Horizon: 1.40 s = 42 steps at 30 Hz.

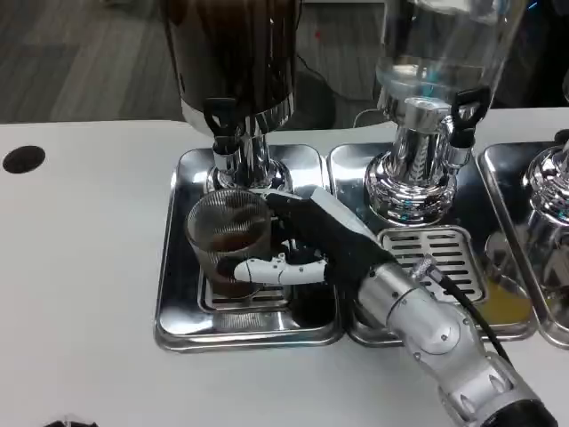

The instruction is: Grasp the cup under the faucet to collect the drink, then remove the cup.

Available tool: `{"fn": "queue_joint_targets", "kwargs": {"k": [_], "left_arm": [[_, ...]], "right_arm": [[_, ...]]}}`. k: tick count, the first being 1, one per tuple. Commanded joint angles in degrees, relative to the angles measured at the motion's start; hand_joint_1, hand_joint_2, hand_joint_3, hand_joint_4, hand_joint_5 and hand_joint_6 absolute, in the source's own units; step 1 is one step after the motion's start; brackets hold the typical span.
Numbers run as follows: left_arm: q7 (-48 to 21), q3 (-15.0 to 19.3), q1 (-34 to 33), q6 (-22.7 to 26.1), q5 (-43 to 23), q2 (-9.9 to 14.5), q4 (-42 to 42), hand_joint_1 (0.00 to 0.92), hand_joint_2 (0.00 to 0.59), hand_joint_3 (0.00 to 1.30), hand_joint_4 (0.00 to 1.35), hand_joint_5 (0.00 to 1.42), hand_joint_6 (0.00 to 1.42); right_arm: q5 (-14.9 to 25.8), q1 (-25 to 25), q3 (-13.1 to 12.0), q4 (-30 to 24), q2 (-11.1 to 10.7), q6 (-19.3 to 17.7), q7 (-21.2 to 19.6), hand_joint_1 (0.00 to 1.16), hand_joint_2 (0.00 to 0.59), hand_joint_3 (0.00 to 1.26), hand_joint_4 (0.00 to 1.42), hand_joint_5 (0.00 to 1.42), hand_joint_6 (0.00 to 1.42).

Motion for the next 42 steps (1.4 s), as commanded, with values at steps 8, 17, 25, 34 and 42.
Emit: {"fn": "queue_joint_targets", "kwargs": {"k": [8,17,25,34,42], "left_arm": [[-1.25,-0.43,-0.49,1.34,0.19,0.50,-0.29,0.004,0.124,0.48,0.47,0.55,0.77],[-2.42,-1.04,-1.89,2.46,0.52,0.70,-0.45,0.004,0.128,0.48,0.47,0.56,0.77],[-3.14,-1.21,-2.89,3.13,0.55,0.87,-0.68,0.006,0.131,0.48,0.48,0.56,0.77],[-3.64,-1.91,-3.99,3.95,0.53,1.35,-0.51,0.006,0.132,0.48,0.48,0.57,0.77],[-3.72,-2.50,-4.82,4.43,0.77,1.70,-0.15,0.005,0.130,0.48,0.48,0.57,0.77]], "right_arm": [[1.00,-0.25,-1.13,0.98,0.10,-2.57,-0.15,0.68,0.097,0.29,0.31,0.36,0.32],[1.40,-0.29,-2.09,2.01,-0.18,-3.95,-0.05,0.68,0.107,0.31,0.33,0.37,0.35],[1.84,-0.25,-3.00,2.12,-0.44,-5.01,0.38,0.69,0.110,0.32,0.34,0.39,0.36],[2.81,0.43,-3.78,1.20,-1.26,-5.26,1.10,0.69,0.109,0.33,0.35,0.40,0.38],[3.40,1.76,-4.08,-1.17,-2.33,-5.57,1.84,0.69,0.109,0.34,0.37,0.42,0.40]]}}
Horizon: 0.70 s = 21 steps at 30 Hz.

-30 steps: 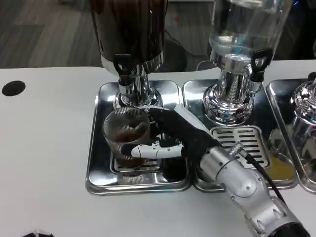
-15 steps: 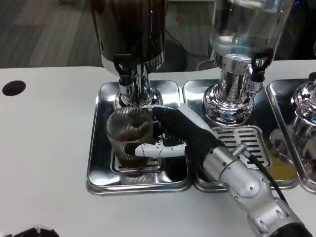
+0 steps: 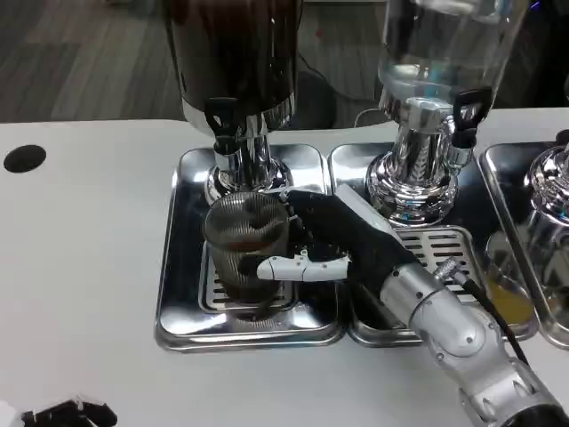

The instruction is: Grasp the cup under the faucet to collect the drink, then remove the cup.

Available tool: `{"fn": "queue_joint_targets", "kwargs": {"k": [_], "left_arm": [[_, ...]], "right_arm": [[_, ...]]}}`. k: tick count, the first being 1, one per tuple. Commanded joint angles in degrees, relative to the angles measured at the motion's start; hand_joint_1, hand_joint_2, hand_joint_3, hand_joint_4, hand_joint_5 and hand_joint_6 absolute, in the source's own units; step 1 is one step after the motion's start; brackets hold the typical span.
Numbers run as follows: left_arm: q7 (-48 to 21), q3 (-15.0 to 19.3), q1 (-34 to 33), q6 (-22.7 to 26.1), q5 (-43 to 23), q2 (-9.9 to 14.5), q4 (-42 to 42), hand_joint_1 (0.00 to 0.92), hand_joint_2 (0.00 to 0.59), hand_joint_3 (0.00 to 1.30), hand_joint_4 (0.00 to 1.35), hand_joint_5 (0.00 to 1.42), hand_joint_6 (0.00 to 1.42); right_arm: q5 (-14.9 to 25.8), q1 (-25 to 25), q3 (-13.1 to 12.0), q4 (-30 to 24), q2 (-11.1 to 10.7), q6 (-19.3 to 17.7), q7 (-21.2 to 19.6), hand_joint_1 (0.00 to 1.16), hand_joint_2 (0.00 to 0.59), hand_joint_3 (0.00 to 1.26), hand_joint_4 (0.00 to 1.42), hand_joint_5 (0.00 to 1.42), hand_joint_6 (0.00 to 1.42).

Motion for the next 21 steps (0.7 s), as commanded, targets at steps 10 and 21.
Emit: {"fn": "queue_joint_targets", "kwargs": {"k": [10,21], "left_arm": [[-0.44,-1.17,-0.68,1.09,0.40,1.50,1.17,0.004,0.129,0.48,0.48,0.57,0.77],[-0.62,-2.43,-2.21,2.10,0.79,2.18,1.46,0.003,0.130,0.48,0.48,0.57,0.78]], "right_arm": [[2.14,2.57,-1.67,-4.39,-1.06,-2.19,1.74,0.68,0.107,0.35,0.37,0.43,0.41],[3.76,4.72,-2.59,-9.32,-2.49,-1.98,3.58,0.68,0.106,0.35,0.38,0.43,0.41]]}}
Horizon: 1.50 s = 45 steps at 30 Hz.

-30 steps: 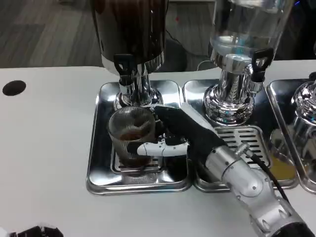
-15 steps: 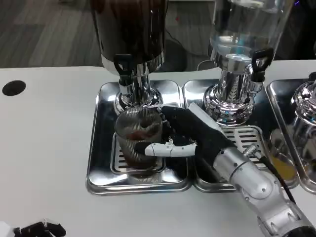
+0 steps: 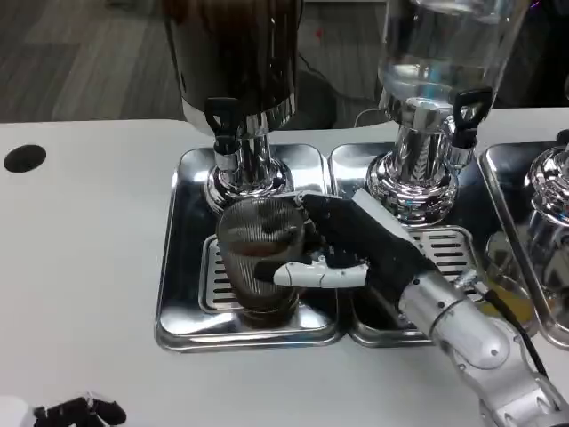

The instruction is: Grasp the cup under the faucet to collect the drink, then remove the cup.

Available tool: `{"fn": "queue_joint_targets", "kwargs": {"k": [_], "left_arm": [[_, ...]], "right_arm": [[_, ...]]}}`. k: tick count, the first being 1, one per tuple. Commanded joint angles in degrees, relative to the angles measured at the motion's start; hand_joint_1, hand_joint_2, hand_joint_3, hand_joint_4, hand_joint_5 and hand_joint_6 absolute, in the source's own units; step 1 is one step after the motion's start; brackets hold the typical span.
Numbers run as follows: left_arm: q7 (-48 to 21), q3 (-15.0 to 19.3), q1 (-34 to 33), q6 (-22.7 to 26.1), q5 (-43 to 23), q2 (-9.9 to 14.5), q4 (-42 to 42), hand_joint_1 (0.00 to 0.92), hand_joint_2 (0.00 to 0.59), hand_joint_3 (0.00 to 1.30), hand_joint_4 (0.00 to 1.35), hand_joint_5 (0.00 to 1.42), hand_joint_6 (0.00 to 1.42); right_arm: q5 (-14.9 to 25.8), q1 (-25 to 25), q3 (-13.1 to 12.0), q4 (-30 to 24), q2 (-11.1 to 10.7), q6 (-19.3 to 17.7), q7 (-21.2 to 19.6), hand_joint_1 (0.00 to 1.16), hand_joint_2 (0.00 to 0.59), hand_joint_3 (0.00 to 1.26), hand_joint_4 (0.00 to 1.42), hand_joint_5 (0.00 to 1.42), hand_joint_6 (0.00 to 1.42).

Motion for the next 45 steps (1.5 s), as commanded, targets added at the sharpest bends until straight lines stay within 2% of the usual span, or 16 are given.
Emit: {"fn": "queue_joint_targets", "kwargs": {"k": [1,13,28,45], "left_arm": [[-0.66,-0.57,-0.60,0.88,0.27,0.85,0.56,0.003,0.130,0.48,0.48,0.57,0.78],[-0.76,-2.04,-2.17,2.22,0.41,1.78,1.26,0.003,0.130,0.48,0.48,0.57,0.78],[-1.08,-3.95,-3.75,4.24,0.97,3.02,1.44,0.003,0.130,0.48,0.48,0.57,0.78],[-1.71,-7.01,-6.32,6.75,2.78,3.66,1.76,0.003,0.130,0.48,0.48,0.57,0.78]], "right_arm": [[2.10,0.46,-1.02,-3.90,-0.69,-1.47,1.06,0.68,0.106,0.35,0.38,0.43,0.41],[3.40,4.07,-2.20,-9.86,-3.55,-1.56,3.39,0.68,0.106,0.35,0.38,0.43,0.41],[6.34,11.69,-3.78,-16.57,-7.86,-5.06,6.12,0.68,0.105,0.36,0.38,0.43,0.41],[10.77,17.95,-7.63,-19.14,-11.72,-8.74,9.25,0.68,0.104,0.38,0.41,0.47,0.45]]}}
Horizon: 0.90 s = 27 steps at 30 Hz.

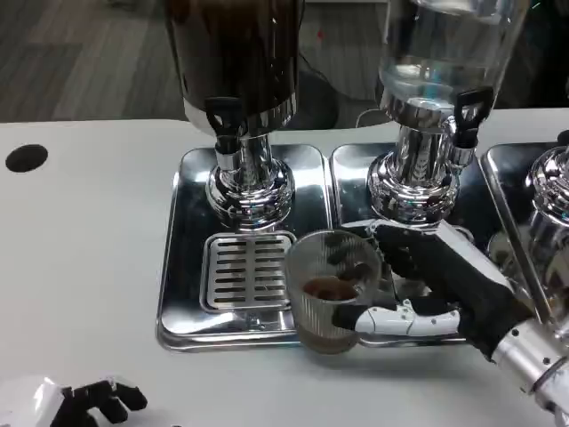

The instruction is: Grasp the cup under the faucet to collect the drink, then remove the cup.

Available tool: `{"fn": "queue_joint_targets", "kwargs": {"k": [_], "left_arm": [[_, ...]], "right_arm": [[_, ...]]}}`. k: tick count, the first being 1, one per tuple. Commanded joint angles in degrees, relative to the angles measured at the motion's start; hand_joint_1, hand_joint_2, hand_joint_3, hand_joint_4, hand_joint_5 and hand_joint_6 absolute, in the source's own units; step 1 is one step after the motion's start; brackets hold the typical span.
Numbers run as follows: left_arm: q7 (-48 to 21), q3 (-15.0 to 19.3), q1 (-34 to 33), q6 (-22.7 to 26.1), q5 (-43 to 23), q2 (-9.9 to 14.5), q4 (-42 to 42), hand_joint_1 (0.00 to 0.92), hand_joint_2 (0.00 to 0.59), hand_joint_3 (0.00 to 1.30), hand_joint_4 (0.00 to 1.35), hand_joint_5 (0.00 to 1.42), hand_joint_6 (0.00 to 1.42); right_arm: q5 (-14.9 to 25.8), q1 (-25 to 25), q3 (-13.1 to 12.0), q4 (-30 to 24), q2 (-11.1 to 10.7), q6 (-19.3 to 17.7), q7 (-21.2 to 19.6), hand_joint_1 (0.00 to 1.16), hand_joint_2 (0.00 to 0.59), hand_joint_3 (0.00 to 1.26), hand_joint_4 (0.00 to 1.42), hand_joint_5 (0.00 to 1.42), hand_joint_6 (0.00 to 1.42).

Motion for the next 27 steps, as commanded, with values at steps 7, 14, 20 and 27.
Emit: {"fn": "queue_joint_targets", "kwargs": {"k": [7,14,20,27], "left_arm": [[-1.07,-1.56,-1.48,2.01,0.71,1.21,0.52,0.003,0.130,0.49,0.48,0.57,0.78],[-1.13,-1.30,-1.54,2.94,0.47,1.71,-0.09,0.003,0.130,0.49,0.48,0.57,0.78],[-1.26,-2.20,-1.60,3.61,1.09,1.65,-0.04,0.003,0.131,0.49,0.48,0.58,0.79],[-2.02,-2.83,-1.99,4.74,1.97,1.91,-0.77,0.003,0.131,0.49,0.48,0.58,0.79]], "right_arm": [[4.68,2.80,-3.36,-2.29,-1.21,-4.62,2.25,0.68,0.105,0.38,0.41,0.47,0.45],[5.96,5.45,-4.68,-1.64,-2.22,-7.60,3.83,0.68,0.101,0.38,0.41,0.47,0.45],[6.20,7.47,-5.97,0.78,-3.29,-12.25,4.73,0.68,0.098,0.38,0.41,0.47,0.45],[6.28,7.90,-7.52,7.48,-3.51,-20.55,4.09,0.68,0.098,0.39,0.41,0.48,0.45]]}}
